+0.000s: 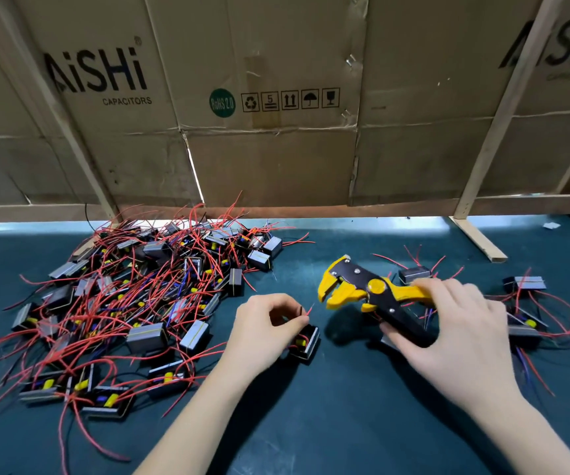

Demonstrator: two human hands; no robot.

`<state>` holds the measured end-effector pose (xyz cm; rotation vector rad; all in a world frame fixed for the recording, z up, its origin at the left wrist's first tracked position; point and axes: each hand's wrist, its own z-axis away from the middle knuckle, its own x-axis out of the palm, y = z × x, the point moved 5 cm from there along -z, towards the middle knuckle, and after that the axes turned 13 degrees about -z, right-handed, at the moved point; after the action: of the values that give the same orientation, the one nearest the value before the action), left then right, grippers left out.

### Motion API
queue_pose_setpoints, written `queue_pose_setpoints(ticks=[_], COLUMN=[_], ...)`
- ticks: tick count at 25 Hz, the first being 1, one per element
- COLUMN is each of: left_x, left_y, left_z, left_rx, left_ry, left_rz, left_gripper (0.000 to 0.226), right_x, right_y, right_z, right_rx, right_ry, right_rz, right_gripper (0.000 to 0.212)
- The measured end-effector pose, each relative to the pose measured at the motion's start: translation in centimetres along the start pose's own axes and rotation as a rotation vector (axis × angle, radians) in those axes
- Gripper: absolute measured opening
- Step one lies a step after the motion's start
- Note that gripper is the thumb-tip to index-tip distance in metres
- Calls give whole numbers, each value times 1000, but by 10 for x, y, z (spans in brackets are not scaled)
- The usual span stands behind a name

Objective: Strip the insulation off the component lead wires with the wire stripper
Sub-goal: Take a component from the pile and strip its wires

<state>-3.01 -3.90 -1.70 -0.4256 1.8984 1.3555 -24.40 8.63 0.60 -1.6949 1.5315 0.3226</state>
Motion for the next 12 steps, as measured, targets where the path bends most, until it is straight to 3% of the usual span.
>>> queue_pose_setpoints(ticks=[5,12], left_x=[-1,4], left_y=[2,7], left_z=[0,2], left_rx=[82,93], left_ry=[-74,-69], left_rz=[170,160], left_gripper=[10,12], right_x=[5,5], right_y=[2,-5], right_z=[3,3], right_rx=[28,-42], right_ry=[7,16], right_rz=[66,74], right_gripper=[56,52])
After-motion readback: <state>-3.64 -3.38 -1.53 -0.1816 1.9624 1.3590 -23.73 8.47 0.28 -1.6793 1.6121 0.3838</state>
